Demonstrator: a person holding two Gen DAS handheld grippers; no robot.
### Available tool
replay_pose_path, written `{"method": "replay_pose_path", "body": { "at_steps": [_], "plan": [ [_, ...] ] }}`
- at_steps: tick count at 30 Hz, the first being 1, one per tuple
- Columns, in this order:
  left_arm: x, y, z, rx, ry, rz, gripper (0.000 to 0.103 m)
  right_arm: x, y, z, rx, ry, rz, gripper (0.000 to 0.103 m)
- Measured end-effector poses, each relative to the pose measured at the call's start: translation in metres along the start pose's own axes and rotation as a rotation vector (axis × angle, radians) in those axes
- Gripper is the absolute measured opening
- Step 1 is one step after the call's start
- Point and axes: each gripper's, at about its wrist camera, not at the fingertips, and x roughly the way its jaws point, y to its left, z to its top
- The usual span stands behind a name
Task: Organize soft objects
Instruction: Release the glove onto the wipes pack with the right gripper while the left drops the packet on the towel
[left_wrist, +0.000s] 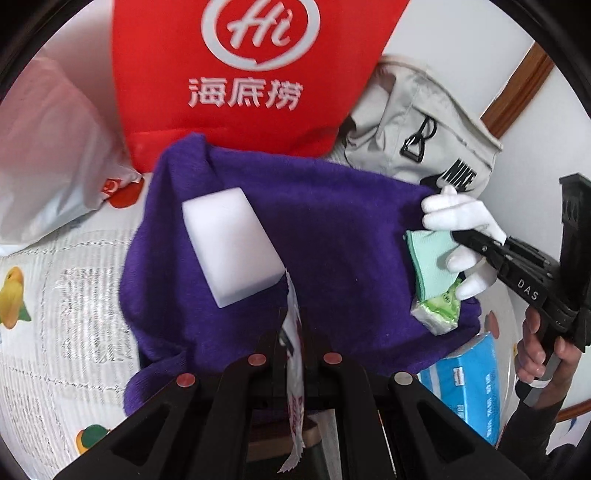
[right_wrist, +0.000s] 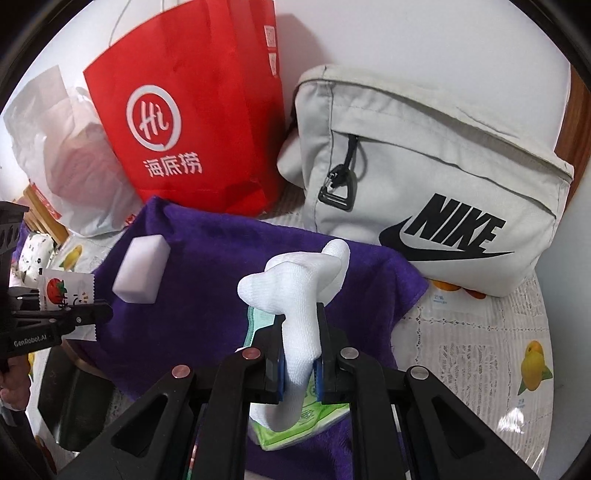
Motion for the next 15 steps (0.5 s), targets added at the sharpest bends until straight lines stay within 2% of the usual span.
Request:
{"method": "replay_pose_path", "body": {
  "at_steps": [8, 12, 13, 15],
  "plan": [
    [0.02, 0.002, 0.002, 0.005, 0.055, 0.026, 0.004, 0.016, 0.004, 0.001, -0.022, 0.047, 0.018, 0.012],
    [0.026, 0.002, 0.004, 0.02, 0.073, 0.05, 0.004, 0.02, 0.003, 0.0, -0.018, 0.065, 0.014, 0.016],
    [0.027, 0.002, 0.004, 0.02, 0.077, 0.052, 0.009, 0.02, 0.004, -0.001, -0.025, 0.066, 0.015, 0.02],
    [0.027, 0.003, 0.004, 0.016, 0.073, 0.057, 0.017, 0.02, 0.005, -0.001, -0.037, 0.065, 0.013, 0.052]
  ]
}}
